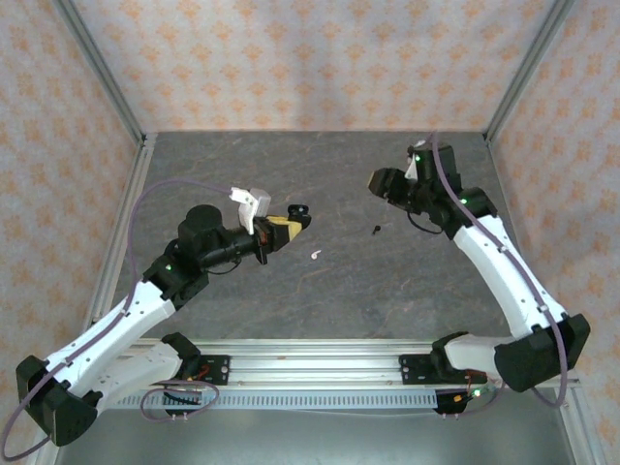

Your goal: Insert wireless bluetooth earbuds into charging case

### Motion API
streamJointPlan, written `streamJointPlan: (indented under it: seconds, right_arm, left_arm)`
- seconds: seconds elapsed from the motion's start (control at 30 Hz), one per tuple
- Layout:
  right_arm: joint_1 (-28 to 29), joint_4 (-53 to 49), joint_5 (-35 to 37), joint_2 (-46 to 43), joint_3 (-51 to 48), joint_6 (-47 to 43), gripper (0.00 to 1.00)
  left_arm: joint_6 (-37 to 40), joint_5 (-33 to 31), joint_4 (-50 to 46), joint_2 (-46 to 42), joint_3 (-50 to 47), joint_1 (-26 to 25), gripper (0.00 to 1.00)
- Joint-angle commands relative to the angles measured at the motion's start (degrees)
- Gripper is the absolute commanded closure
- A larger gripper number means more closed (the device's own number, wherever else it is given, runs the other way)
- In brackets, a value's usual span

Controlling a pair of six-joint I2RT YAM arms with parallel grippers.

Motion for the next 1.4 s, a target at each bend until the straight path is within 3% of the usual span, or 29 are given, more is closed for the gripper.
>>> streamJointPlan:
  seconds: [0.0, 0.3, 0.57, 1.37]
  right_arm:
    - [-1.5, -3.7, 0.5, 2.2, -3.3, 3.7, 0.46]
    - [-4.5, -8.3, -1.3, 12.4, -6.2, 3.7, 0.51]
    - [-4.5, -5.4, -0.7, 18.6, -7.6, 4.6, 0.58]
    - [-4.5, -10.4, 1.5, 38.9, 8.3, 1.1, 0.61]
  left_arm:
    - [2.4, -1.7, -1.8, -1.5, 0.1, -0.2, 1.0]
    - [3.9, -1.1, -2.6, -1.2, -0.9, -0.2, 1.0]
    - [6.5, -1.3, -4.1, -0.6, -0.6, -0.3, 1.0]
    - [13.1, 2.0, -5.2, 8.5, 3.9, -0.2, 1.0]
